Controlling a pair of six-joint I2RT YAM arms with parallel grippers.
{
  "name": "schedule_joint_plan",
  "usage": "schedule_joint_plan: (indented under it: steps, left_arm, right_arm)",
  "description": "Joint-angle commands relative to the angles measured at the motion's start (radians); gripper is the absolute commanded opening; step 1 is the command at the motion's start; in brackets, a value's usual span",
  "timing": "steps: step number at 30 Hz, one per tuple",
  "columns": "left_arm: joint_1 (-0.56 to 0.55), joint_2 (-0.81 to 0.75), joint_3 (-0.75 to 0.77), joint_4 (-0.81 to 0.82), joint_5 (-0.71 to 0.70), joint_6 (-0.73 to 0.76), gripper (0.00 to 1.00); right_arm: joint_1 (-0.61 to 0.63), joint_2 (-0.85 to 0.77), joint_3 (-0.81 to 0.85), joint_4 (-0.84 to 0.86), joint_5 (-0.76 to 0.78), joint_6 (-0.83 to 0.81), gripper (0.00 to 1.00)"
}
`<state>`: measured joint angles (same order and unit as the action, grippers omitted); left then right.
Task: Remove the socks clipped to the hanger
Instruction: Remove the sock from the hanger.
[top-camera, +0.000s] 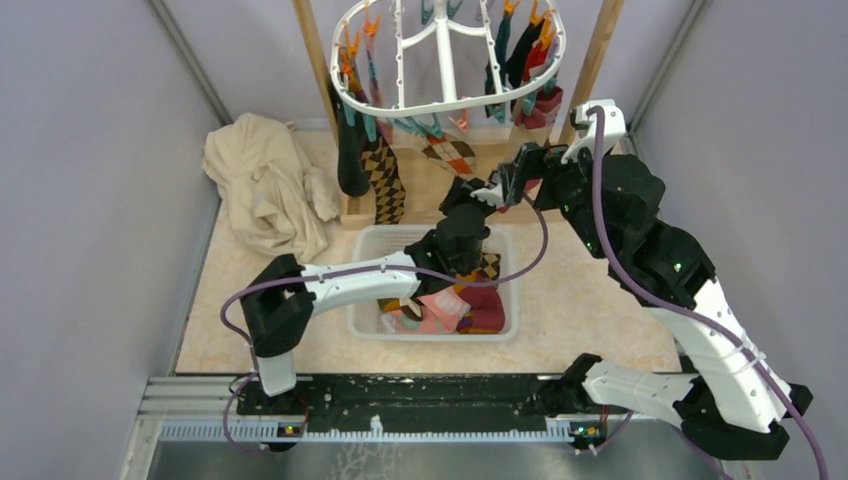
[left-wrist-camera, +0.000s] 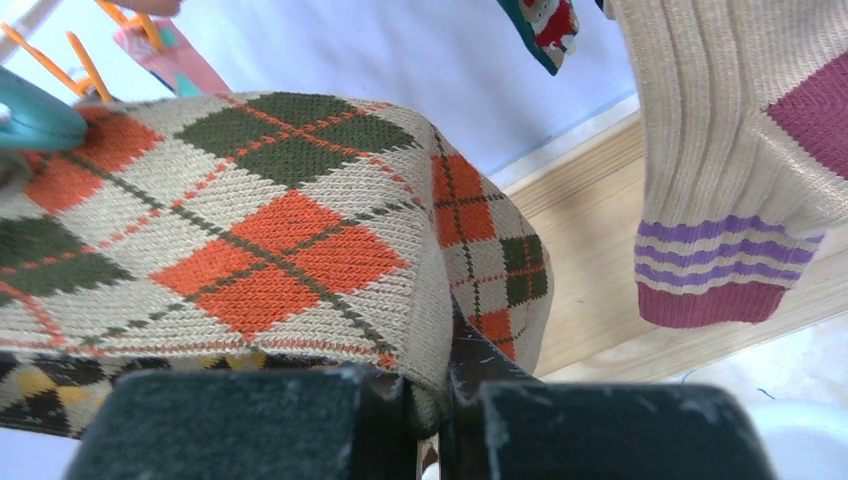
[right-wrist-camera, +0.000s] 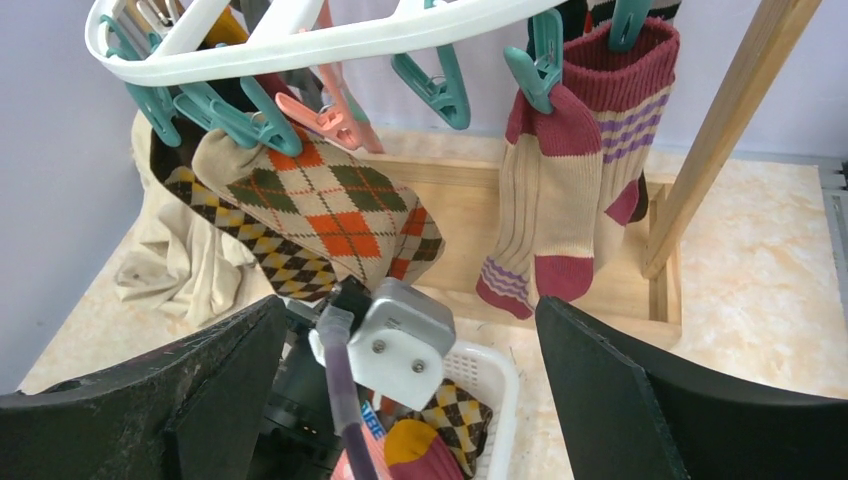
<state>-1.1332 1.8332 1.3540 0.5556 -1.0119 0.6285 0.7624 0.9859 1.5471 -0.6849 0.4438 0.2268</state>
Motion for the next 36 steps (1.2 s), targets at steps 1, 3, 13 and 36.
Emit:
schedule_joint_plan:
  steps: [1, 3, 13, 36]
  left_arm:
    - [-0.017, 0.043, 0.083, 0.059, -0.024, 0.098, 0.06]
    - [-0.018, 0.062, 0.107, 0.059, -0.016, 0.108, 0.06]
    - [-0.013, 0.186, 0.281, 0.050, 0.014, 0.195, 0.07]
    - [0.045, 0.374, 0.581, -0.249, 0.073, 0.146, 0.09]
  right_arm:
    - [-0.006, 0.000, 0.064, 0.008, 0.025, -0.022, 0.96]
    - [-0.006, 0.000, 0.070, 0.006, 0.024, -0.023, 0.96]
    - [-0.011, 0.022, 0.112, -0.017, 0.005, -0.021, 0.96]
    - [-0.023, 0.193, 0.281, -0.042, -0.143, -0.051, 0.96]
